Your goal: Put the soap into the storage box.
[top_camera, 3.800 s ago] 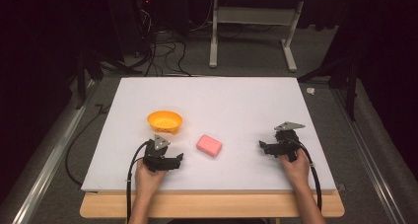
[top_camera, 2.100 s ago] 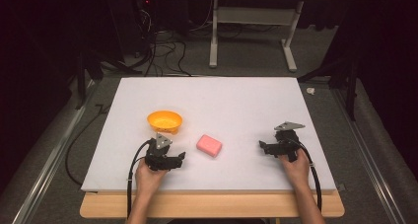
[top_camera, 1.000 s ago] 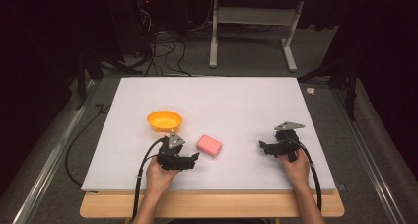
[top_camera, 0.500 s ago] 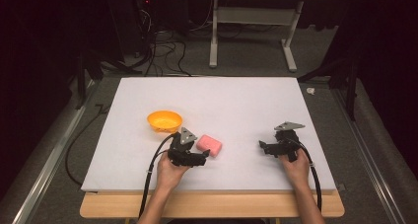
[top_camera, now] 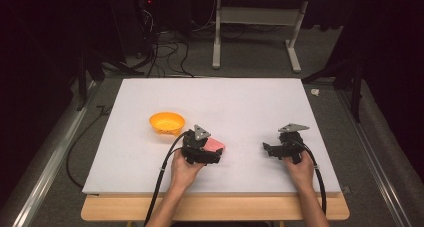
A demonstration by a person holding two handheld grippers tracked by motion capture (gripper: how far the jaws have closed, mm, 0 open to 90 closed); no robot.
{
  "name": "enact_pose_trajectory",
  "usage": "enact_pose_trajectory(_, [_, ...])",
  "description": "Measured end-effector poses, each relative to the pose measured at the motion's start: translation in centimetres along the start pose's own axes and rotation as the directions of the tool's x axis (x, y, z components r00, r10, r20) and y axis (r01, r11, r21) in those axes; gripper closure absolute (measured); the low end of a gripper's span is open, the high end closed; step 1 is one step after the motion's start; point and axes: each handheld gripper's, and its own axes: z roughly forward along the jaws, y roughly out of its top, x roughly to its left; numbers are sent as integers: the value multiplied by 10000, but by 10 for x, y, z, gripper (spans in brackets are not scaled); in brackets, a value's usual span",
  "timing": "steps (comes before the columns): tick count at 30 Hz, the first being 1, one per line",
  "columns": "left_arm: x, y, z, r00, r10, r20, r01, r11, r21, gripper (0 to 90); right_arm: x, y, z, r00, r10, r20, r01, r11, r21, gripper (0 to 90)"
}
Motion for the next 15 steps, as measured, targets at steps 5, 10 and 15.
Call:
enact_pose_trajectory(5, [-3,0,11,9995,-131,-277,137,9997,202,87,0,0,0,10000,1,-2,-1,10000,2,147])
enact_pose_trajectory(10, [-3,-1,20,9983,-238,-539,255,9992,312,51,0,0,0,10000,-13,-18,13,10000,6,148])
enact_pose_trajectory(15, [-4,-2,24,9970,-241,-733,267,9990,357,19,0,0,0,10000,2,-2,-2,10000,2,148])
